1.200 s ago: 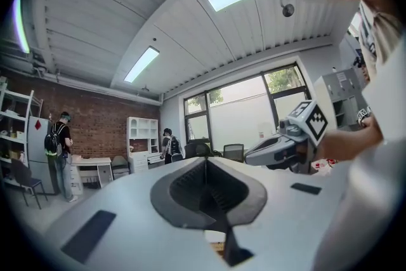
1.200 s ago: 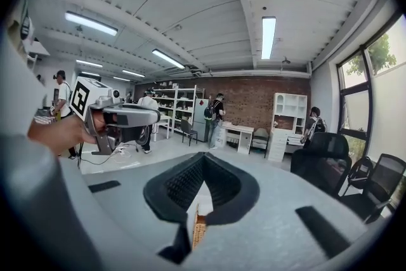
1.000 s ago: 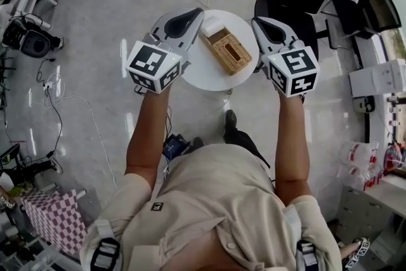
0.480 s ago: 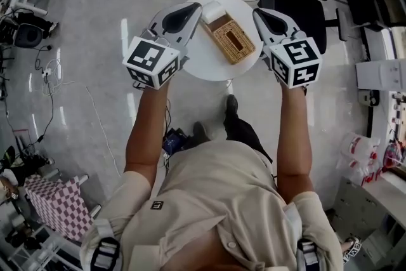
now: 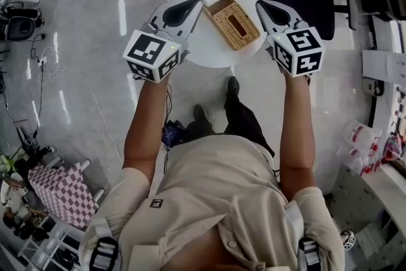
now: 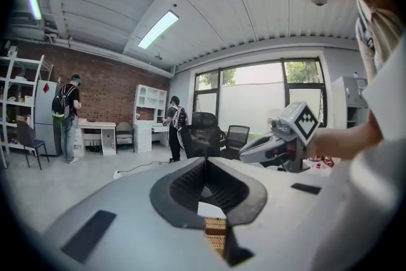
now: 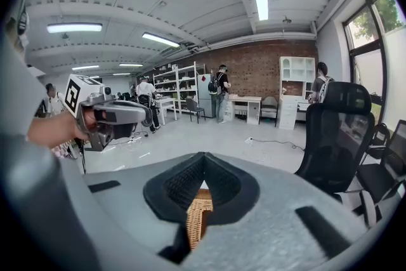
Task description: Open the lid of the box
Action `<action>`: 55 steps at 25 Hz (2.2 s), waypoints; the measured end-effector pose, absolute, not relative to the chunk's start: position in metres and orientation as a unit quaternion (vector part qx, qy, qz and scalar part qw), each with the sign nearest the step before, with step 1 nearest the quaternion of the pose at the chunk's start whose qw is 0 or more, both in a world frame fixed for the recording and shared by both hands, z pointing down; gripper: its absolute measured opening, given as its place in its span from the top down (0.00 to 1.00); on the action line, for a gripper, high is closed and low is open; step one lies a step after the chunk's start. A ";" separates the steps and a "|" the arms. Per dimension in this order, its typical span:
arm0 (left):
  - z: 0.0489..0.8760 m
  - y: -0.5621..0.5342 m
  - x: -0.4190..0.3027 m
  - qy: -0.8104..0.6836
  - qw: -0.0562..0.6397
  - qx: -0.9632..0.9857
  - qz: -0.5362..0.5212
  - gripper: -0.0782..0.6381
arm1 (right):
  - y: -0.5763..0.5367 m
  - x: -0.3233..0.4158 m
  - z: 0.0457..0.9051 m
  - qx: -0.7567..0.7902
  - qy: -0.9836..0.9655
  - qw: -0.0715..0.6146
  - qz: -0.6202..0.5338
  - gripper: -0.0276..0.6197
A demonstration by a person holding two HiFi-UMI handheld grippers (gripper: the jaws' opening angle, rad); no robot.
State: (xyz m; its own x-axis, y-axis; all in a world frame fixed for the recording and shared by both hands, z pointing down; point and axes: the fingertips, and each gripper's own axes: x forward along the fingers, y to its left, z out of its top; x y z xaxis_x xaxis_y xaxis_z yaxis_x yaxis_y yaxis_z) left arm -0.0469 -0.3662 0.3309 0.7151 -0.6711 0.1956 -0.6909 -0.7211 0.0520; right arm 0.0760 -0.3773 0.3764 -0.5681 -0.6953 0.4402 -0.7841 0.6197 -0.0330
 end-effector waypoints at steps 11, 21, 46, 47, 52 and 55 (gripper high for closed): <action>0.425 -0.394 -0.056 -0.364 0.112 0.919 0.102 0.88 | -0.407 0.070 0.476 0.404 -0.871 0.228 0.163 0.97; 0.485 -0.402 -0.052 -0.370 0.154 0.908 0.118 0.88 | -0.414 0.076 0.540 0.383 -0.865 0.254 0.204 0.97; 0.596 -0.401 -0.035 -0.368 0.229 0.890 0.145 0.87 | -0.406 0.095 0.673 0.336 -0.840 0.307 0.296 0.78; 0.599 -0.401 -0.035 -0.367 0.232 0.889 0.145 0.87 | -0.406 0.094 0.676 0.334 -0.839 0.308 0.299 0.77; 0.614 -0.401 -0.032 -0.363 0.243 0.887 0.149 0.87 | -0.407 0.097 0.696 0.327 -0.833 0.313 0.318 0.71; 0.620 -0.401 -0.028 -0.363 0.247 0.886 0.150 0.87 | -0.406 0.100 0.706 0.320 -0.830 0.314 0.333 0.68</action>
State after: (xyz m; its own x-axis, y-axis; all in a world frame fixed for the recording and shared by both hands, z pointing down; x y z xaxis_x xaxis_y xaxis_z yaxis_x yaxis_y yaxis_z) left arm -0.0279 -0.4011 0.6204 0.6916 -0.5685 0.4455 -0.7171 -0.6143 0.3293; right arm 0.1005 -0.4064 0.7061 -0.5983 -0.3210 0.7342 -0.7395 0.5739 -0.3518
